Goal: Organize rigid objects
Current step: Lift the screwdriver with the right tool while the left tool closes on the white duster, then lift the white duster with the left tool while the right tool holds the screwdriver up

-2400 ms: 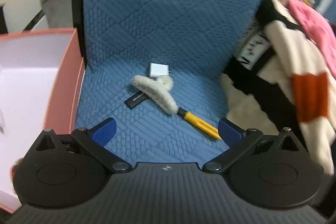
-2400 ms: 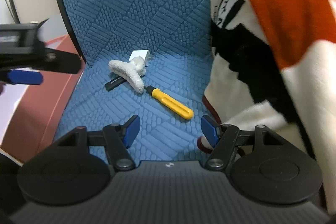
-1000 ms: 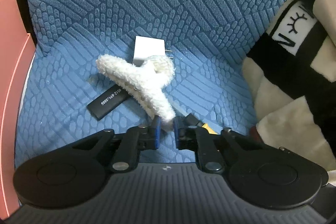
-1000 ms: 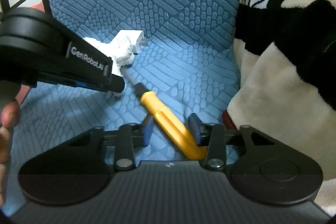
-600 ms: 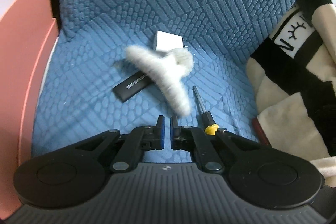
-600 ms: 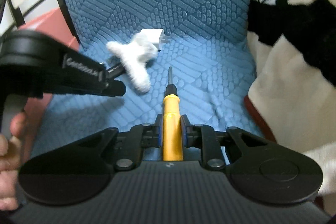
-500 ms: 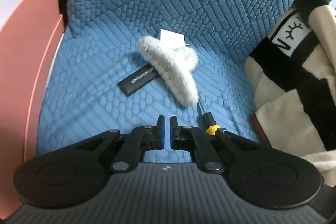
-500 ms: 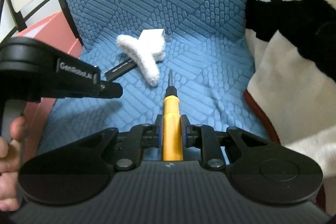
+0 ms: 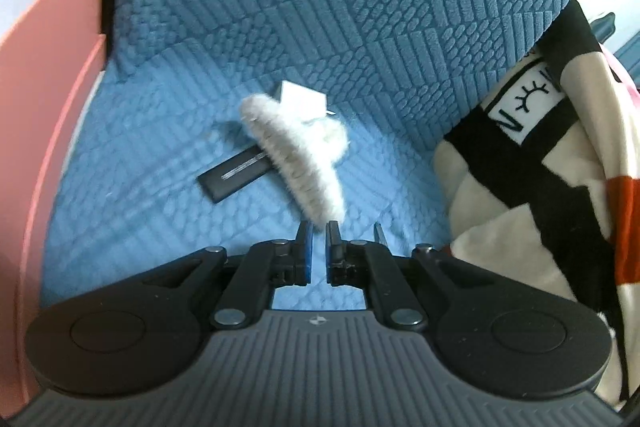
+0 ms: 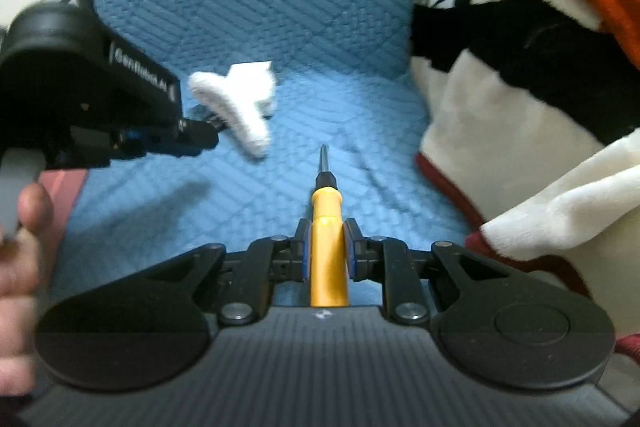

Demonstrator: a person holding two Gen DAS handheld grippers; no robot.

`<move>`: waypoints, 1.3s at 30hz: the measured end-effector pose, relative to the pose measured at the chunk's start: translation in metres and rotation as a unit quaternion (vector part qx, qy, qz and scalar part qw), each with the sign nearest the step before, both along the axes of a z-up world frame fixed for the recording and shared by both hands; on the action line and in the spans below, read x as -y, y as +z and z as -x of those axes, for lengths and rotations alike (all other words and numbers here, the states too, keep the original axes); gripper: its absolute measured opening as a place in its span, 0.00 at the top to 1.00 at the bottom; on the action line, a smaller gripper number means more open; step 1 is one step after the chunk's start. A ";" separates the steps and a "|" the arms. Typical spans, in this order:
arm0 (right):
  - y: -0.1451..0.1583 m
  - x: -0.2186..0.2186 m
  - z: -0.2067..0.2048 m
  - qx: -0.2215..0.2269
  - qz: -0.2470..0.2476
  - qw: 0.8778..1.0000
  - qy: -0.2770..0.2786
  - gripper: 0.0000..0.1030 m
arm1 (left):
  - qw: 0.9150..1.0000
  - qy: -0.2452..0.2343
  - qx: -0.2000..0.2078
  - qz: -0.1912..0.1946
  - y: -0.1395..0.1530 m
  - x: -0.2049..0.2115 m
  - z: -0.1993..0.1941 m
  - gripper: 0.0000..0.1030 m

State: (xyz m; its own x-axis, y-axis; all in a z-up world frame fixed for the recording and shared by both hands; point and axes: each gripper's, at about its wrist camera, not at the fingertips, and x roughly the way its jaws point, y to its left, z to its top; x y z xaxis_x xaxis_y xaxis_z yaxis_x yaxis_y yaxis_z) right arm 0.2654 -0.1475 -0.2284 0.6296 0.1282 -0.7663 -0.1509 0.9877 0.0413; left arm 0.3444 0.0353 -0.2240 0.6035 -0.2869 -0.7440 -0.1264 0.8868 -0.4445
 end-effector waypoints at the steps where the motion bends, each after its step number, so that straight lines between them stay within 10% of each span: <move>1: -0.001 0.002 -0.001 0.000 0.000 1.000 -0.002 0.80 | 1.000 0.001 -0.003 -0.003 -0.001 0.002 -0.005 0.77; 3: -0.002 0.004 -0.002 -0.001 -0.003 1.000 -0.003 0.80 | 1.000 0.007 0.005 -0.013 -0.003 0.007 -0.010 0.64; 23: -0.009 0.004 -0.005 -0.010 -0.004 1.000 -0.007 0.80 | 0.996 0.021 -0.033 -0.075 -0.031 0.037 -0.050 0.64; 30: -0.012 0.006 -0.006 -0.022 -0.020 1.000 -0.008 0.80 | 0.995 0.020 -0.042 -0.093 -0.028 0.035 -0.041 0.86; 39: 0.002 0.009 0.003 -0.015 -0.046 0.999 -0.009 0.80 | 0.994 -0.002 -0.034 -0.108 -0.006 0.021 0.003 0.87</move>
State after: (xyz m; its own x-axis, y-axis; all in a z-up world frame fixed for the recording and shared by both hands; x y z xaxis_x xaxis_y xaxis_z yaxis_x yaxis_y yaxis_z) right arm 0.2619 -0.1568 -0.2269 0.6091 0.1869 -0.7707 -0.1296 0.9822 0.1358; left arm 0.3417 0.0143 -0.2300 0.5494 -0.1183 -0.8271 -0.1456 0.9612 -0.2342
